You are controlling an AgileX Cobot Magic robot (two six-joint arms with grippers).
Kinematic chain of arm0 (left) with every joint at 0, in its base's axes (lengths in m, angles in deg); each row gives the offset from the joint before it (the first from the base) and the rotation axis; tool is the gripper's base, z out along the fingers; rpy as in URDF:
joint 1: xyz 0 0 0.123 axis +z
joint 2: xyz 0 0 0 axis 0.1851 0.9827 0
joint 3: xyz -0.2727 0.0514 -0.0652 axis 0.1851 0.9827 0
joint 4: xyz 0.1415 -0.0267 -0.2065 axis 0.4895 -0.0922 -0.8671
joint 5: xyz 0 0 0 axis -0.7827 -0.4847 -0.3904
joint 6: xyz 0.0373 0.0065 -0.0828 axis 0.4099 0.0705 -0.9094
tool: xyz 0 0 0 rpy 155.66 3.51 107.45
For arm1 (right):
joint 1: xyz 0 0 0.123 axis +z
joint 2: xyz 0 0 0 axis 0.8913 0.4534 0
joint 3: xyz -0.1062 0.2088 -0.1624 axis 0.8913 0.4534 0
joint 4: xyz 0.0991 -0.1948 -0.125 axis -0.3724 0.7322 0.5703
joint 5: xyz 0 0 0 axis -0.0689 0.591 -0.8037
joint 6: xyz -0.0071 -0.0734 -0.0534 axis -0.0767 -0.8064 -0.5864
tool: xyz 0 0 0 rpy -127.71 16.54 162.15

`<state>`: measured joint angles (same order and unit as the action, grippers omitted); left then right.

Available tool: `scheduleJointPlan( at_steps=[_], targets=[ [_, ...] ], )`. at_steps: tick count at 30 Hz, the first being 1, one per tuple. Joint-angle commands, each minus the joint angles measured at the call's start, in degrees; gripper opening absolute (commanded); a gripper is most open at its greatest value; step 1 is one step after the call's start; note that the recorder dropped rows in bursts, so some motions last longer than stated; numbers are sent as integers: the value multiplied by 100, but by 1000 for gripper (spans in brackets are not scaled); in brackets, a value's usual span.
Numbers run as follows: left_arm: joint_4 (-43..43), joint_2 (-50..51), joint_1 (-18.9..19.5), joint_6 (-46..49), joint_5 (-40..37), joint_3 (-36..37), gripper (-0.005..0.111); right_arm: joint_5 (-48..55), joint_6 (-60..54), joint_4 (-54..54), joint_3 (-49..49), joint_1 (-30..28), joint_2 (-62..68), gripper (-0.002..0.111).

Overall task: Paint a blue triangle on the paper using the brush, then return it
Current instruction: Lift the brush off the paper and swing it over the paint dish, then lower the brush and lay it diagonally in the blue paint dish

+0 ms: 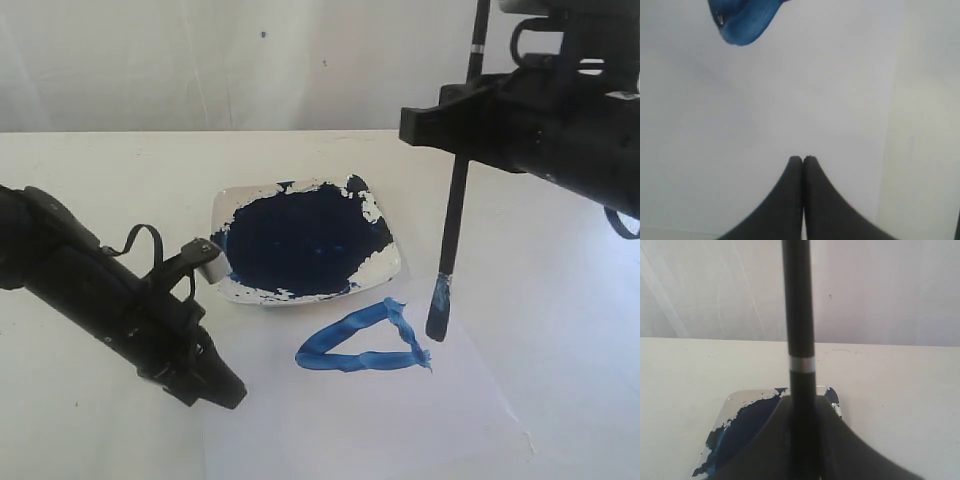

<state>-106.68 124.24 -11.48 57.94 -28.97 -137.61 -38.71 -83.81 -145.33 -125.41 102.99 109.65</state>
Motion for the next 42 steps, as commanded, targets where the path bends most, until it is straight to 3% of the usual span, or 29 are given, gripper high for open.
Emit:
scheduleJointPlan(
  at_steps=[1, 4, 11, 15, 22, 32, 38, 42],
  targets=[
    [481, -492, 22, -630, -530, -268, 0, 40, -380, 21, 200, 2, -498, 0],
    [744, -977, 22, -923, -530, -243, 0, -158, -1327, -41, 230, 2, -869, 0],
    [1028, -2499, 22, -1167, -536, -234, 0, -1169, -1637, -1332, 113, 2, -1737, 0],
    [1434, -3371, 22, -1375, -304, -234, 0, -698, -2324, -1575, -203, 2, -1742, 0],
    [2512, -4467, 22, -1750, -6, -234, 0, 411, -2411, -1925, -1062, -222, -891, 0],
    [2486, -4779, 22, -1750, -37, -117, 0, 3083, -833, -2192, -2472, -1466, 1290, 0],
    [1774, -4779, 22, -1750, 974, 535, 0, 3353, -102, -3269, -3024, -1940, 2425, 0],
    [1240, -4779, 22, -1750, 1148, 614, 0, 3328, 500, -3269, -3266, -1992, 3182, 0]
  ],
)
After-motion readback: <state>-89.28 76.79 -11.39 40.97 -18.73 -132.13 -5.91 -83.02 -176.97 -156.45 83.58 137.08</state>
